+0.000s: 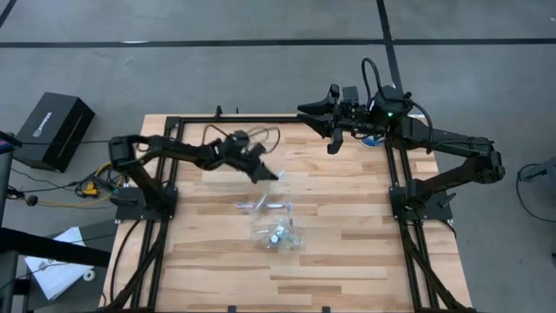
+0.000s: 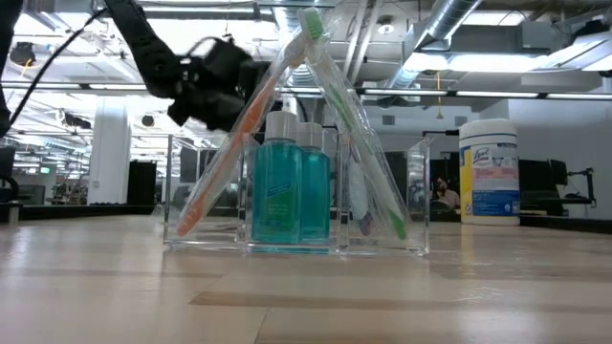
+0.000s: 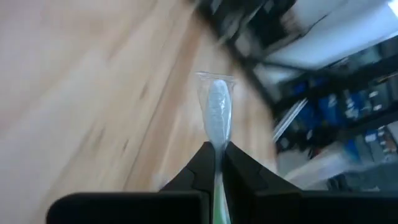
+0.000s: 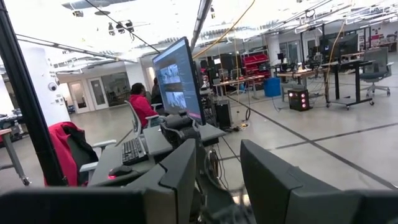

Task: Pick & Place toothbrushing station
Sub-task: Put the green toothbrush into the center transparent organizer

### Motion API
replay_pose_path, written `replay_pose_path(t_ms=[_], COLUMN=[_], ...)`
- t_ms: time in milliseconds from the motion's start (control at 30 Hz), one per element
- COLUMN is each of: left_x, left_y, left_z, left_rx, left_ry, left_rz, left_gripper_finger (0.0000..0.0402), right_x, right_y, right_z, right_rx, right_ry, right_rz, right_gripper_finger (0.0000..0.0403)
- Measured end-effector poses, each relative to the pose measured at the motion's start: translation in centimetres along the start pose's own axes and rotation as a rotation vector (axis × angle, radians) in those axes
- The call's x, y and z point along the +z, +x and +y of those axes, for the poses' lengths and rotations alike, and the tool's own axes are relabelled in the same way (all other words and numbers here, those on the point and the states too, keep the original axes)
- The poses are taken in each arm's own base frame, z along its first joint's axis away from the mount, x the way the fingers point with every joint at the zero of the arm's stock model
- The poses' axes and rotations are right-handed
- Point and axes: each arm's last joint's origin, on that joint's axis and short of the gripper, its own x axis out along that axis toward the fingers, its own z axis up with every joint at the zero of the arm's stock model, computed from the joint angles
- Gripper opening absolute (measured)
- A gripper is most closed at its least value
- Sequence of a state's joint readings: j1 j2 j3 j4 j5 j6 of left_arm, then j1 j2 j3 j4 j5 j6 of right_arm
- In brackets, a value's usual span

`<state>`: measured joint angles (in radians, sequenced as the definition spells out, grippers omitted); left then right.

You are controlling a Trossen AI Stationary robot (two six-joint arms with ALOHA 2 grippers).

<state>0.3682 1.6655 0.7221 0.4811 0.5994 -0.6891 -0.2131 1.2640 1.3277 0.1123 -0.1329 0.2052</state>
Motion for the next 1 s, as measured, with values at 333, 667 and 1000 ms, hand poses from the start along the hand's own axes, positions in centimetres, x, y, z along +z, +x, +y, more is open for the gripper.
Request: replay_pose_path(t_ms=[333, 667, 1000], left_x=[5.2, 1.7, -4.7], left_y=[-8.3, -11.2, -6.3], left_z=[-10.0, -18.1, -19.8], left_rx=[-0.182, -0.179, -0.052], left_ry=[0.443, 0.641, 0.620], left_rz=[-0.689, -0.974, -0.796], left_gripper_finger=[0.0007, 0.0006, 0.0006], right_x=[0.0, -0.1, -0.3], right_y=[0.0, 0.0, 0.0], right_z=[0.0, 0.0, 0.7], right_rx=[0.001, 0.059, 0.104], right_ry=[-0.006, 0.004, 0.071], right_rz=[0.001, 0.022, 0.044], right_gripper_finger=[0.0118, 0.0118, 0.0118])
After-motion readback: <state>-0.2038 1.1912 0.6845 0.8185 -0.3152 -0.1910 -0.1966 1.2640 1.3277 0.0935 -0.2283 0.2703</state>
